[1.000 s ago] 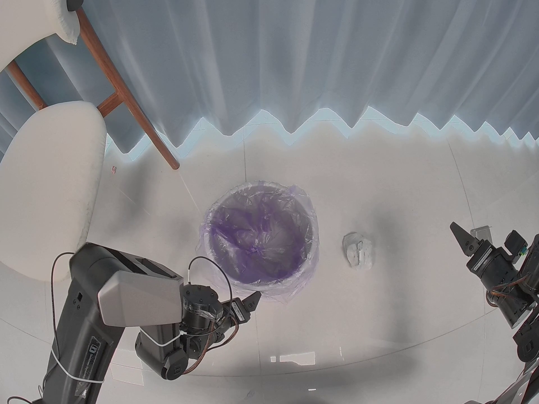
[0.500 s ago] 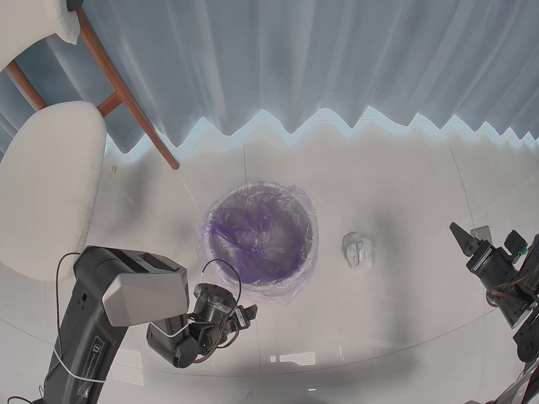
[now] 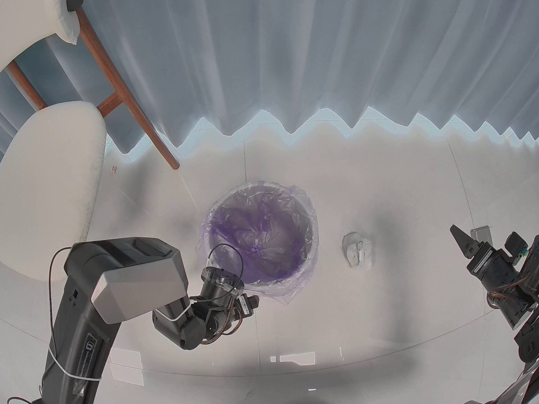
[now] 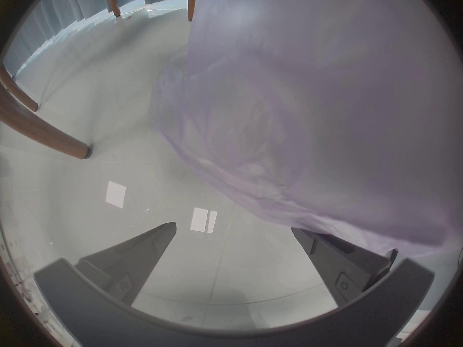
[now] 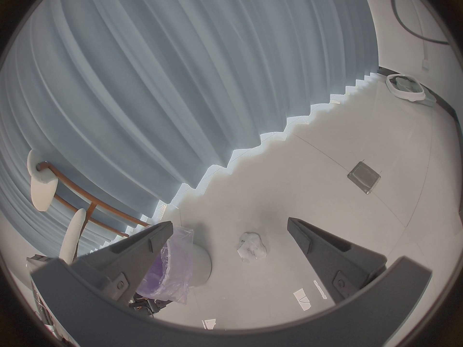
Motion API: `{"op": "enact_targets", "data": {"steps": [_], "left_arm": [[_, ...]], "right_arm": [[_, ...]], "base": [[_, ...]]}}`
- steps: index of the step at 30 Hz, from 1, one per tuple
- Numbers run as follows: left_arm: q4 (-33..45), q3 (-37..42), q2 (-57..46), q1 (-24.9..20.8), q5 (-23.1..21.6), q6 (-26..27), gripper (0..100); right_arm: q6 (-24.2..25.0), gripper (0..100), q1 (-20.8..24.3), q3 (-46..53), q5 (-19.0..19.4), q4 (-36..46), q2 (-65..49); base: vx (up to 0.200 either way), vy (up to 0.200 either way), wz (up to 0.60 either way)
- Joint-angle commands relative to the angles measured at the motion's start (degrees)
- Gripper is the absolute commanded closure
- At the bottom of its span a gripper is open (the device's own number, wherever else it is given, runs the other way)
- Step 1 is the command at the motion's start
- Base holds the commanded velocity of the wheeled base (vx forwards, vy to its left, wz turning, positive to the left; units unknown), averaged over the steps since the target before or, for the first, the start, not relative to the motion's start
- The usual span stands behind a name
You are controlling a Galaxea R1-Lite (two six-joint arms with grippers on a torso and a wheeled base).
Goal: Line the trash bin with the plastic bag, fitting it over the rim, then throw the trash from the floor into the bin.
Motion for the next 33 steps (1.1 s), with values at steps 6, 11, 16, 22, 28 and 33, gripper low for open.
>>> {"op": "enact_targets", "data": {"steps": [6,11,16,22,28,33], "left_arm": [[-40.1,31.6,-14.4,-4.0,-0.5,-2.5,0],[-39.8,37.8,-34.9,-6.6,-0.5,-16.2,0],[-38.9,49.4,-46.4,-12.0,-0.9,-16.4,0],[-35.7,54.4,-61.9,-14.3,0.2,-17.8,0],[-34.8,52.3,-70.9,-3.1,-0.7,-17.6,0],[-35.1,50.0,-77.0,0.3,-5.7,-18.3,0]], "right_arm": [[1.4,0,-0.1,1.0,0.2,3.4,-1.7],[1.9,0,0.0,1.0,0.5,4.7,-1.4],[1.9,0,0.0,1.0,0.7,4.8,-1.1],[1.8,0,0.6,1.0,3.4,12.0,-1.3],[1.8,0,2.5,0.7,7.1,16.1,1.3],[1.8,0,4.0,1.0,10.9,16.5,4.4]], "base": [[0.000,0.000,0.00],[0.000,0.000,0.00],[0.000,0.000,0.00],[0.000,0.000,0.00],[0.000,0.000,0.00],[0.000,0.000,0.00]]}}
